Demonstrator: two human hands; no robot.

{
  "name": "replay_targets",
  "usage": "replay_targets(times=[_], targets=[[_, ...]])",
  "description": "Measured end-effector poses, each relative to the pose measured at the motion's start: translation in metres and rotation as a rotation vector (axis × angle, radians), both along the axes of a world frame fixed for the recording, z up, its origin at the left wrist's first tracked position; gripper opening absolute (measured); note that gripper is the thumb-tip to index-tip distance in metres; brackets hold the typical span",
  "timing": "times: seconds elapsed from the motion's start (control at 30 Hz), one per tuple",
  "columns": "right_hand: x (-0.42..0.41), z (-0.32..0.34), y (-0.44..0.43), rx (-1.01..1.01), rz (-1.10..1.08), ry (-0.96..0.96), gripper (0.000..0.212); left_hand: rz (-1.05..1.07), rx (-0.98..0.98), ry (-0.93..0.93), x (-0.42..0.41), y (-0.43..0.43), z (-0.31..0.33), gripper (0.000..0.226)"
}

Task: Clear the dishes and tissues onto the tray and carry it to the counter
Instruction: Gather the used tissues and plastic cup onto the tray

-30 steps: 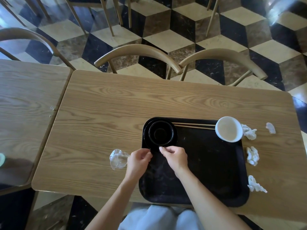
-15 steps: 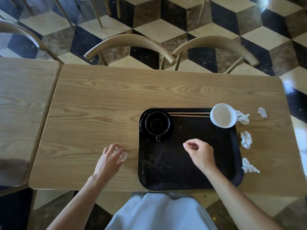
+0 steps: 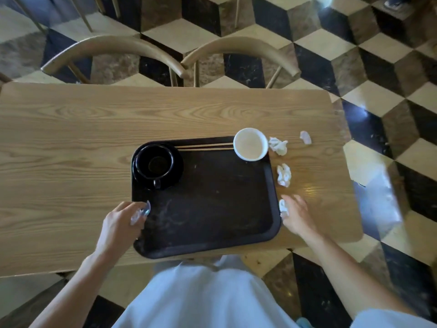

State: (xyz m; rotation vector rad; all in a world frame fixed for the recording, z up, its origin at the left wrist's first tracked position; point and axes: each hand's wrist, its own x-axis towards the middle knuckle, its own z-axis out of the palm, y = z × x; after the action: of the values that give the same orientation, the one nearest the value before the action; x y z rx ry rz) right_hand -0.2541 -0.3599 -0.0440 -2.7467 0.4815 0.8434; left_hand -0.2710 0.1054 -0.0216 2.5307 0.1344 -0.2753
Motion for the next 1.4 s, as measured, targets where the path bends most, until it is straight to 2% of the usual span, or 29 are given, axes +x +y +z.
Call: replay_targets(times=[0.2, 0.3, 0.4, 0.47, 0.53, 0.63, 0.7, 0.83, 0.9, 1.03, 1.1, 1.27, 1.4], targets=[[0.004, 0.002, -0.028, 0.158, -0.030, -0.228, 0.028, -0.077, -0.096, 0.042, 0.017, -0.113, -0.012, 0.032], [0.026, 0.013, -0.039, 0.151, -0.025, -0.442, 0.033, -0.106, -0.103, 0.063, 0.034, -0.160, -0.012, 0.029], [0.057, 0.015, -0.044, 0.177, 0.012, -0.509, 0.050, -0.155, -0.054, 0.061, 0.049, -0.197, -0.012, 0.027], [0.074, 0.005, -0.043, 0.188, 0.058, -0.506, 0.047, -0.149, -0.027, 0.068, 0.056, -0.213, -0.012, 0.029], [0.079, -0.009, -0.039, 0.218, 0.127, -0.424, 0.044, -0.126, -0.016, 0.080, 0.061, -0.223, -0.012, 0.031], [0.068, -0.027, -0.036, 0.255, 0.211, -0.341, 0.046, -0.078, -0.009, 0.122, 0.064, -0.229, -0.014, 0.023], [0.061, -0.030, -0.043, 0.301, 0.161, -0.397, 0.041, -0.053, -0.003, 0.152, 0.065, -0.230, -0.015, 0.019], [0.064, -0.033, -0.065, 0.335, 0.063, -0.391, 0.035, 0.018, -0.023, 0.180, 0.063, -0.224, -0.017, 0.029], [0.074, -0.024, -0.069, 0.362, 0.030, -0.439, 0.032, 0.050, -0.036, 0.189, 0.060, -0.220, -0.019, 0.030], [0.126, -0.002, -0.062, 0.394, 0.000, -0.696, 0.032, 0.090, -0.041, 0.208, 0.057, -0.215, -0.021, 0.032], [0.158, 0.001, -0.053, 0.386, 0.036, -0.722, 0.035, 0.100, -0.037, 0.218, 0.057, -0.214, -0.021, 0.033], [0.189, -0.020, -0.040, 0.242, 0.255, -0.529, 0.038, 0.112, -0.048, 0.212, 0.059, -0.212, -0.022, 0.030], [0.177, -0.036, -0.047, 0.173, 0.267, -0.461, 0.044, 0.091, -0.024, 0.188, 0.065, -0.205, -0.021, 0.032]])
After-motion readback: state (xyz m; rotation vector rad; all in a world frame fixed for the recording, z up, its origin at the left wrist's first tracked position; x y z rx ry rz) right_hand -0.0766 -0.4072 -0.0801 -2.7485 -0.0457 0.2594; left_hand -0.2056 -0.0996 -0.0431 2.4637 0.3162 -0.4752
